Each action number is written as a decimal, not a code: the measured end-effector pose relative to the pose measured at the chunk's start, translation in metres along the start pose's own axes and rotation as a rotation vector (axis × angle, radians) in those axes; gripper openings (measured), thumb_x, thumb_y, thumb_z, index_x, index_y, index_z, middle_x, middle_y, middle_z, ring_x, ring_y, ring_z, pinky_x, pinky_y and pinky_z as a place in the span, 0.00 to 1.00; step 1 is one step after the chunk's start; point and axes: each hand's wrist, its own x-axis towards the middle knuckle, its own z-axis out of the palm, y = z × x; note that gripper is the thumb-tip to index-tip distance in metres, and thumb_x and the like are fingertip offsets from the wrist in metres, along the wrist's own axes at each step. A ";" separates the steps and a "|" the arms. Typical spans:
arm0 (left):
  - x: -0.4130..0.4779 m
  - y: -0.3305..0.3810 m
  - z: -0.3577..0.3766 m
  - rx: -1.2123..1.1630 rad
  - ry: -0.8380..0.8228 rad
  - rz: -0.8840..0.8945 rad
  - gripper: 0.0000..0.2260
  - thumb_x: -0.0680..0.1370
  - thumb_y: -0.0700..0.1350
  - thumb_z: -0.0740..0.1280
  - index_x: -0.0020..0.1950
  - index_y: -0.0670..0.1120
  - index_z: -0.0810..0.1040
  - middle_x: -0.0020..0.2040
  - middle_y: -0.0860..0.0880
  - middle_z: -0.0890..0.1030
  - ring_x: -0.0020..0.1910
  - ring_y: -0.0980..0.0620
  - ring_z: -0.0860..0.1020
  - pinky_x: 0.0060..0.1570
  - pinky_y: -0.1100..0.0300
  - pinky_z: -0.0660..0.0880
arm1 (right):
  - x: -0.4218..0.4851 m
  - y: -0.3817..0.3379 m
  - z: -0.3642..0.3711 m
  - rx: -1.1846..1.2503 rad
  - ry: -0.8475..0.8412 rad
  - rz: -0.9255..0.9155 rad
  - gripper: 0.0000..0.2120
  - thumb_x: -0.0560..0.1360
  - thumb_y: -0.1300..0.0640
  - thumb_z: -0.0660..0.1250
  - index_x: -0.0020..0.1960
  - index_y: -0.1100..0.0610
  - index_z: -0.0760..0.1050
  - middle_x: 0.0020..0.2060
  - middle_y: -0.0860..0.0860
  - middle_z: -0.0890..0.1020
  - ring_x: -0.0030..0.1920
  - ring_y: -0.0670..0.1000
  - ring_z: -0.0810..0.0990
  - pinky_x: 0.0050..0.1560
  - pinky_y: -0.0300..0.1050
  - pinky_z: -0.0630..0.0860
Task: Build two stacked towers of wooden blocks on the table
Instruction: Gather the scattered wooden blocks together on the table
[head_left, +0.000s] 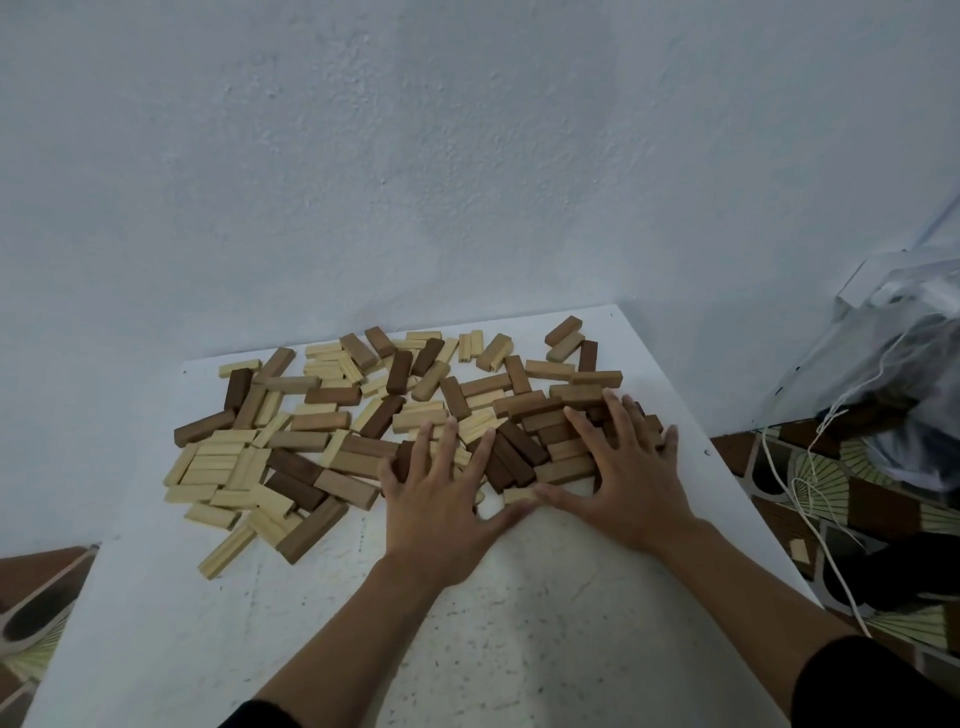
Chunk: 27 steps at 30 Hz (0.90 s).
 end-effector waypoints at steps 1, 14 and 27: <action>0.002 0.000 -0.001 0.003 -0.004 -0.002 0.42 0.69 0.82 0.35 0.80 0.65 0.37 0.83 0.51 0.39 0.81 0.47 0.35 0.73 0.33 0.43 | 0.002 0.000 0.000 -0.002 -0.002 -0.001 0.52 0.63 0.13 0.47 0.80 0.36 0.43 0.81 0.48 0.36 0.80 0.53 0.33 0.74 0.74 0.41; 0.007 0.000 -0.023 -0.124 0.010 -0.003 0.39 0.72 0.80 0.39 0.80 0.66 0.42 0.83 0.52 0.47 0.82 0.48 0.43 0.73 0.34 0.48 | 0.009 -0.003 -0.005 -0.011 0.070 -0.010 0.42 0.72 0.20 0.44 0.80 0.39 0.51 0.82 0.50 0.49 0.81 0.55 0.42 0.74 0.72 0.39; 0.083 -0.123 -0.056 -0.252 0.366 -0.172 0.11 0.81 0.55 0.62 0.60 0.53 0.78 0.56 0.47 0.78 0.59 0.42 0.75 0.58 0.44 0.69 | 0.102 -0.123 -0.009 0.303 0.304 -0.284 0.17 0.81 0.48 0.59 0.60 0.56 0.78 0.52 0.50 0.81 0.54 0.53 0.78 0.53 0.53 0.76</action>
